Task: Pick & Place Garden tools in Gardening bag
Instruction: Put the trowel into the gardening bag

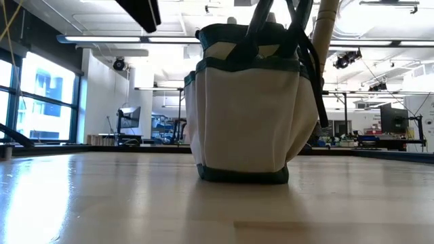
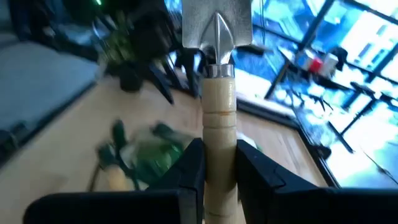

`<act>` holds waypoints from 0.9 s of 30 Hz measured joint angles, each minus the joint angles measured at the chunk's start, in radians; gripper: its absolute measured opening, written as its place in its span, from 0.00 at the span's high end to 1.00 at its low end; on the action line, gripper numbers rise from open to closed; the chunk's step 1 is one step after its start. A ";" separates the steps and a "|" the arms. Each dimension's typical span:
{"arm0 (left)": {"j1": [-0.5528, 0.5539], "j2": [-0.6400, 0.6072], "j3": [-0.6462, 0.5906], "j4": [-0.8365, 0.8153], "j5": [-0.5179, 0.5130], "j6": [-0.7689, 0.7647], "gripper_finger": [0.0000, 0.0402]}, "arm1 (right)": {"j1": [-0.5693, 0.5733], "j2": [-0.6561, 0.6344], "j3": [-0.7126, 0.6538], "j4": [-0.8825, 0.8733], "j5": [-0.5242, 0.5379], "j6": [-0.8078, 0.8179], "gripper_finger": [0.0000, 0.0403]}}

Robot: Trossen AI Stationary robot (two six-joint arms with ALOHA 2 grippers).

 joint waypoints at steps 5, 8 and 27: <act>-0.021 0.000 0.000 -0.001 -0.069 0.012 0.55 | 0.029 0.033 0.001 0.014 0.037 -0.009 0.87; -0.037 -0.010 0.005 -0.002 -0.117 0.039 0.55 | 0.029 0.076 0.001 0.015 0.050 0.001 0.87; -0.115 -0.014 0.379 0.000 -0.354 0.109 0.55 | 0.042 0.244 0.000 0.006 0.313 -0.159 0.87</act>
